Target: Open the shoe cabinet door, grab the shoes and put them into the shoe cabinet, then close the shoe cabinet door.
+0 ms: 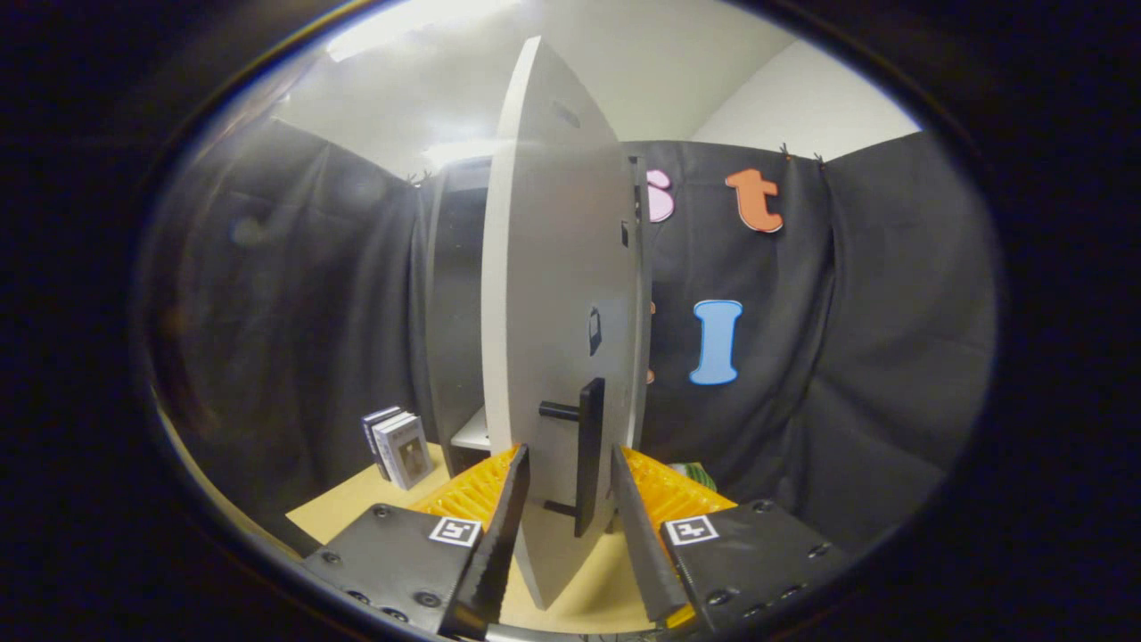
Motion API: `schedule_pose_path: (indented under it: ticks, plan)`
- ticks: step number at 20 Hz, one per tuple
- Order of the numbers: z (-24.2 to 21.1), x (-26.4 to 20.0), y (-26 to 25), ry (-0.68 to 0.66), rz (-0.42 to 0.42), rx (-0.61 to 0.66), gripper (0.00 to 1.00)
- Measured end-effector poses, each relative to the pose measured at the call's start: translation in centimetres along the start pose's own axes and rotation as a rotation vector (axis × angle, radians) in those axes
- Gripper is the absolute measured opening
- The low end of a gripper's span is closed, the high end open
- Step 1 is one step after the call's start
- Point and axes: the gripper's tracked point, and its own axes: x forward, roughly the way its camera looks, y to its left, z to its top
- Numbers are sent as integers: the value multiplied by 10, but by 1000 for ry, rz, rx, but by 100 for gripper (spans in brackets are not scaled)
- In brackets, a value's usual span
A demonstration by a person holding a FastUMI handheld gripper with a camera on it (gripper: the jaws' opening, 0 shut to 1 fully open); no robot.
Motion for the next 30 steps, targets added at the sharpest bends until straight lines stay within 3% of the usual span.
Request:
schedule_pose_path:
  ticks: [17,24,30]
  plan:
    - [-21,77,85,63,205,35,67]
    - [-18,115,120,53,237,60,67]
    - [-19,140,146,57,204,76,67]
